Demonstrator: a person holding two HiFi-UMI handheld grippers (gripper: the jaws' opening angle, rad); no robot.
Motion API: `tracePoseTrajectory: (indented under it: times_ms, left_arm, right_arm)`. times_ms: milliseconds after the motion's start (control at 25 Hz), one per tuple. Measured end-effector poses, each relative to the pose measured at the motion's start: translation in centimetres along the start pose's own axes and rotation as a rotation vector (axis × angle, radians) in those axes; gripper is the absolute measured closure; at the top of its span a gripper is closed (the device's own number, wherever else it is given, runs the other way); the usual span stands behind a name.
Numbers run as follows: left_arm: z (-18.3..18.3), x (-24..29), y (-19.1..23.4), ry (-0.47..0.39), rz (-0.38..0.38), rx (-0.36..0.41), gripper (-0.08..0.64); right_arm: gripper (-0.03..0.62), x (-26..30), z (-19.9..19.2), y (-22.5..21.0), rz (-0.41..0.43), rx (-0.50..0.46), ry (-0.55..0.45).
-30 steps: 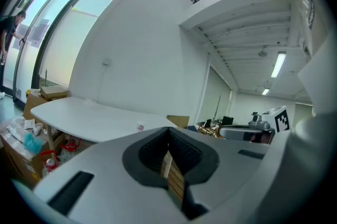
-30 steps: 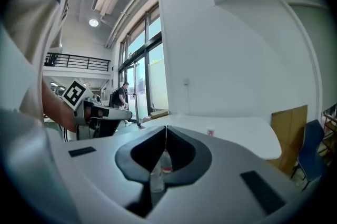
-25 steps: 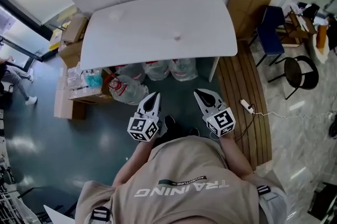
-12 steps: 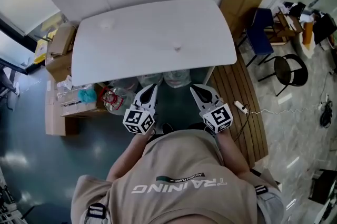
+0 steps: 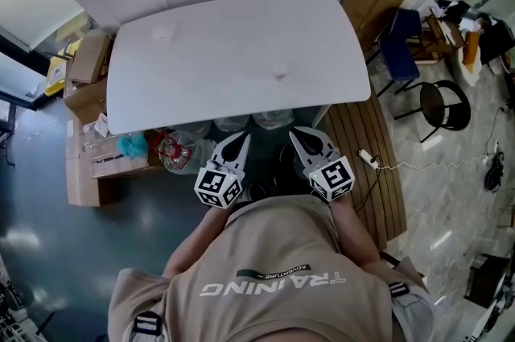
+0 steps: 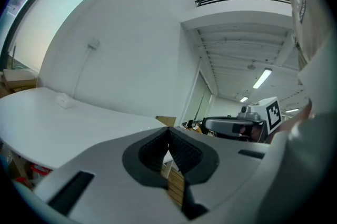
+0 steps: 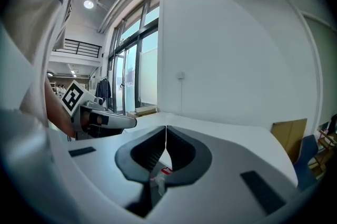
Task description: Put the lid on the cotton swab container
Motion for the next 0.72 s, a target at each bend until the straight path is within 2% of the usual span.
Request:
tracePoseTrajectory:
  times_ms: [160, 360, 720]
  left_arm:
    - [0.2, 1.1, 0.3, 0.0, 0.005, 0.01, 0.548]
    - [1.0, 1.8, 1.8, -0.006, 0.05, 0.005, 0.548]
    - [4.2, 7.7, 4.9, -0.018, 0.09, 0.032, 0.548]
  right_arm:
    - [0.572, 1.6, -0.9, -0.8, 0.029, 0.027, 0.01]
    - [0.573, 4.9, -0.7, -2.0, 0.081, 0.024, -0.006]
    - [0.573, 10.1, 1.3, -7.8, 0.134, 0.009, -0.037]
Point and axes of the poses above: the fingertips, and each gripper's own axes: x forward along the fingers, y to its left, z out of its top, the point moved 9 cm from there along -x, backward along the fingers, and after that the axes turned 9 degrees about -z, right-handed, at the moved point
